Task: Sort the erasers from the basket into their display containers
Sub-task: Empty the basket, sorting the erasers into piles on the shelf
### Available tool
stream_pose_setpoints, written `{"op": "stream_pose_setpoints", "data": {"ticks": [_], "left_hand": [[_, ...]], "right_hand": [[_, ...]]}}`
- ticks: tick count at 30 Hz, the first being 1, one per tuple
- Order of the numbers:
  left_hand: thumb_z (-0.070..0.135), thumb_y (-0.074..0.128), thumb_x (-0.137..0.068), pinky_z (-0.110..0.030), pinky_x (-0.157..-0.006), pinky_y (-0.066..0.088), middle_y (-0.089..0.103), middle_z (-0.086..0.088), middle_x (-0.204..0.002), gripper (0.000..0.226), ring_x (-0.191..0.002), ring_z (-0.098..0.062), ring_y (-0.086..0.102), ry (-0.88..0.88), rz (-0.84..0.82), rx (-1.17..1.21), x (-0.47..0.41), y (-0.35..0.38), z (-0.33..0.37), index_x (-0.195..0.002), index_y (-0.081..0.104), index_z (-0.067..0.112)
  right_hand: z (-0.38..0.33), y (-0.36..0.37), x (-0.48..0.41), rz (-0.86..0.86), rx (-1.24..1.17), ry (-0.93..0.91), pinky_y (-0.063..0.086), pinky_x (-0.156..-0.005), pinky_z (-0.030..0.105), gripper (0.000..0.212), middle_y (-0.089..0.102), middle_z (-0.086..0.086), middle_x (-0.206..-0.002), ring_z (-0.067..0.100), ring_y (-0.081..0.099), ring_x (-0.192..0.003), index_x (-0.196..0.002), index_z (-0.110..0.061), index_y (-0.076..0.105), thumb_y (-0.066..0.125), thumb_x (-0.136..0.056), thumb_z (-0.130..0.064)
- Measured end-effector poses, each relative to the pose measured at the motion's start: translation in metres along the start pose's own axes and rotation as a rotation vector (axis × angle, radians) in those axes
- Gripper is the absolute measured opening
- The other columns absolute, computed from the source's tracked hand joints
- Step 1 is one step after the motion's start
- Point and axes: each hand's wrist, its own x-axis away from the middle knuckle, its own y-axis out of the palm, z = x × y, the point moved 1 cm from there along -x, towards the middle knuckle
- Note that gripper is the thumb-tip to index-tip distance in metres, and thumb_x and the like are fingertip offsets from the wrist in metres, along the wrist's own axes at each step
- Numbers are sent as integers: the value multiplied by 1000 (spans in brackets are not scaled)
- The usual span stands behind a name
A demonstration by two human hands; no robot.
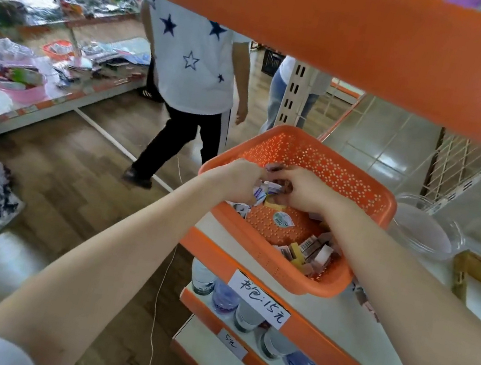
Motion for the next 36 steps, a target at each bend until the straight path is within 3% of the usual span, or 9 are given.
{"op": "stream_pose_setpoints", "data": {"ticks": [2, 5, 9, 14, 21, 25, 28, 31, 36], "left_hand": [[18, 64, -87, -32, -95, 42, 61, -7, -124, 62, -114, -25, 54, -9, 25, -6, 1, 0, 0, -144, 39, 16], [19, 64, -86, -34, -93, 42, 56, -10, -124, 55, -116, -25, 48, -58, 35, -17, 0, 1, 1, -137, 44, 9], [23, 61, -88, -35, -75, 48, 60, -8, -101, 33, -87, -21, 53, -85, -10, -36, -3, 7, 0, -116, 57, 6], [25, 60, -89, -29, -68, 45, 60, -8, -100, 28, -85, -20, 53, -99, -25, -62, -7, 11, -1, -109, 62, 6], [34, 60, -89, -30, -75, 39, 57, -9, -115, 40, -96, -21, 46, -98, -84, -136, -9, 8, 2, -118, 60, 6], [35, 61, -88, -30, -75, 39, 59, -8, -116, 43, -92, -19, 43, -92, -69, -152, -10, 7, 3, -121, 59, 7], [33, 63, -87, -32, -86, 44, 56, -8, -120, 50, -100, -20, 46, -84, -50, -141, -8, 7, 3, -130, 53, 9], [28, 65, -86, -37, -93, 45, 57, -6, -122, 55, -111, -23, 49, -69, -39, -92, -5, 6, 4, -137, 48, 14], [25, 66, -86, -36, -89, 46, 57, -3, -120, 57, -109, -20, 46, -40, -17, -39, -1, 6, 4, -139, 45, 22]], "right_hand": [[0, 0, 1, -11, 51, 14, 28, -97, 18, 55, 34, -8, -149, 17, 39, -131, -134, -22, 52, 71, -83, -22], [4, 1, -2, 2, 105, 91, 37, -91, 26, 42, 47, 2, -140, 24, 49, -120, -126, -22, 58, 67, -85, -25], [6, 1, -3, 15, 103, 139, 44, -75, 28, 18, 62, 6, -113, 24, 58, -97, -103, -22, 64, 64, -85, -24], [7, 1, 0, -22, 42, 184, 53, -79, 38, 16, 61, 5, -110, 25, 58, -94, -95, -31, 56, 65, -83, -26], [9, -1, 3, -101, -16, 208, 46, -85, 32, 36, 56, 4, -116, 23, 54, -105, -116, -25, 62, 70, -81, -20], [9, -2, 5, -111, -55, 217, 48, -80, 34, 16, 59, 2, -107, 21, 54, -96, -93, -30, 65, 70, -82, -19], [9, -3, 7, -108, -60, 226, 51, -82, 39, 20, 59, 2, -106, 21, 55, -95, -81, -36, 62, 69, -80, -17], [8, -5, 9, -115, -54, 207, 47, -81, 33, 17, 59, 0, -106, 20, 55, -97, -85, -31, 65, 68, -81, -15], [10, -7, 11, -92, -57, 184, 46, -79, 33, 16, 60, 0, -104, 19, 56, -95, -89, -29, 68, 67, -82, -15]]}}
